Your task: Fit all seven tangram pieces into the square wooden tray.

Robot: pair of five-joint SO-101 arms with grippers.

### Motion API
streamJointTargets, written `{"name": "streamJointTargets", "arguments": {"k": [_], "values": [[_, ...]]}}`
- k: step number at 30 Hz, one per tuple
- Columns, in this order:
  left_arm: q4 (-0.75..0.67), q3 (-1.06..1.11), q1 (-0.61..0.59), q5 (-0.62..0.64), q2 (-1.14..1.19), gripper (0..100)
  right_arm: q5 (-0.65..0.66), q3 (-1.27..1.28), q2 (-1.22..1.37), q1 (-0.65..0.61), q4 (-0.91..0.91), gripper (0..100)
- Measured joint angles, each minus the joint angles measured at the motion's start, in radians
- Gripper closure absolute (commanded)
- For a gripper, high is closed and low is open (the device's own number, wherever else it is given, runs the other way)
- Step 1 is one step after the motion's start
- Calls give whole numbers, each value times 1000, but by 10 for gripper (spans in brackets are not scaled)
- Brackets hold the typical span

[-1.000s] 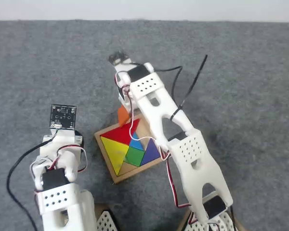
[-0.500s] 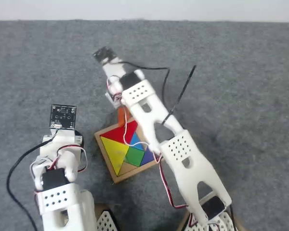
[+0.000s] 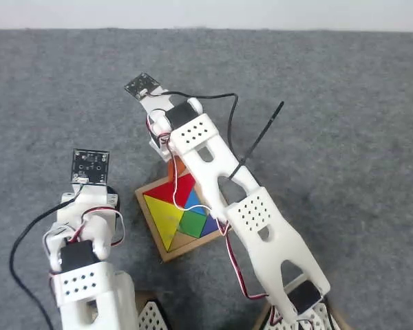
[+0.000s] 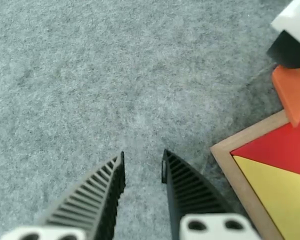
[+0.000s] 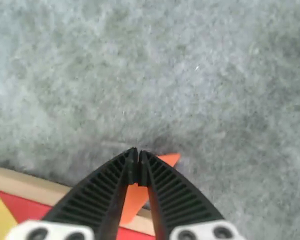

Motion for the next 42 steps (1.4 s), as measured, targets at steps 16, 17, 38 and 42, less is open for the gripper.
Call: {"name": "streamJointTargets", "arguments": {"k": [16,17,38,42], "values": [[0,0,-2,0,0,885,78,-2,0,0,-18,992],[0,0,-2,0,0,885,78,-2,0,0,-48,992],[0,0,0,0,0,885,163,-2,68,0,-26,992],[0,0,-2,0,0,885,163,-3,66,0,5,992]]}}
